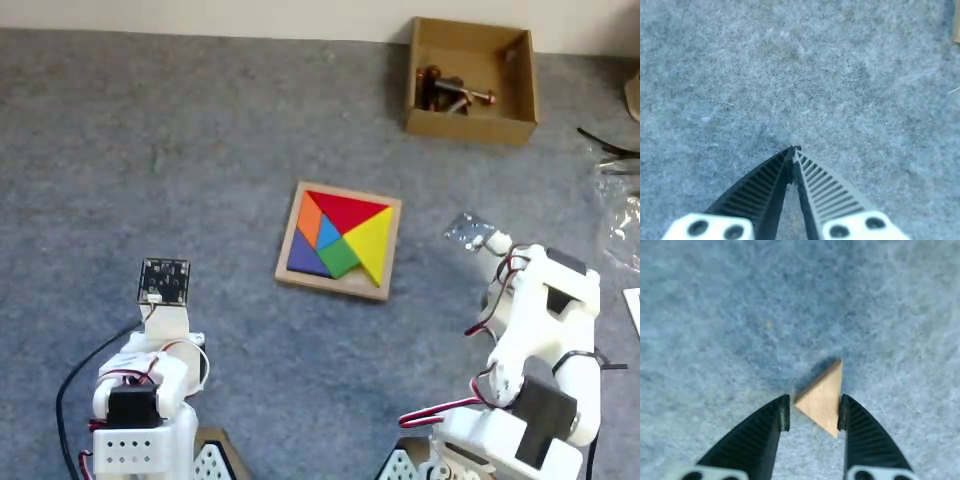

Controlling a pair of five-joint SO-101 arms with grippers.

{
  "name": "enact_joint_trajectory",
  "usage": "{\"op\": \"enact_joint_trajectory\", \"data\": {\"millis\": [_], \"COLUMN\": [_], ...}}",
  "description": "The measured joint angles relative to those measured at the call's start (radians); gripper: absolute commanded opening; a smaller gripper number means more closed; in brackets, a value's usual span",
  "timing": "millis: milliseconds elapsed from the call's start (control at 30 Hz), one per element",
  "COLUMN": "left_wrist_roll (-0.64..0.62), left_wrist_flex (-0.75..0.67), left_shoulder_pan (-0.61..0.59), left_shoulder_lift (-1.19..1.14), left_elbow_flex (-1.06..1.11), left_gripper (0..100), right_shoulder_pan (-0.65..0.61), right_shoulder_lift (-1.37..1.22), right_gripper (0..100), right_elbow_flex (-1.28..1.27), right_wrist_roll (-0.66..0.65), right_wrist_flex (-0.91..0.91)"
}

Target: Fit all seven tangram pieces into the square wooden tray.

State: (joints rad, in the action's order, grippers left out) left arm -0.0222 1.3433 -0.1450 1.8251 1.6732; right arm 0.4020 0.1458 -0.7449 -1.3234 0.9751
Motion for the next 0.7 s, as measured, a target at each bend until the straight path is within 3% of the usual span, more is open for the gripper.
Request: {"op": "enact_joint_trajectory", "data": {"millis": [700], "left_wrist_roll": [0.000], "left_wrist_flex": [0.000], "left_shoulder_pan": [0.000], "left_shoulder_lift": [0.000], "left_elbow_flex": [0.000], "left_gripper": [1], "right_shoulder_pan": [-0.002], "right_shoulder_lift": [-0.095], "right_gripper": [14.8], "right_elbow_flex": [0.014], "right_wrist_roll": [0.000], "right_wrist_flex": [-0.011]}}
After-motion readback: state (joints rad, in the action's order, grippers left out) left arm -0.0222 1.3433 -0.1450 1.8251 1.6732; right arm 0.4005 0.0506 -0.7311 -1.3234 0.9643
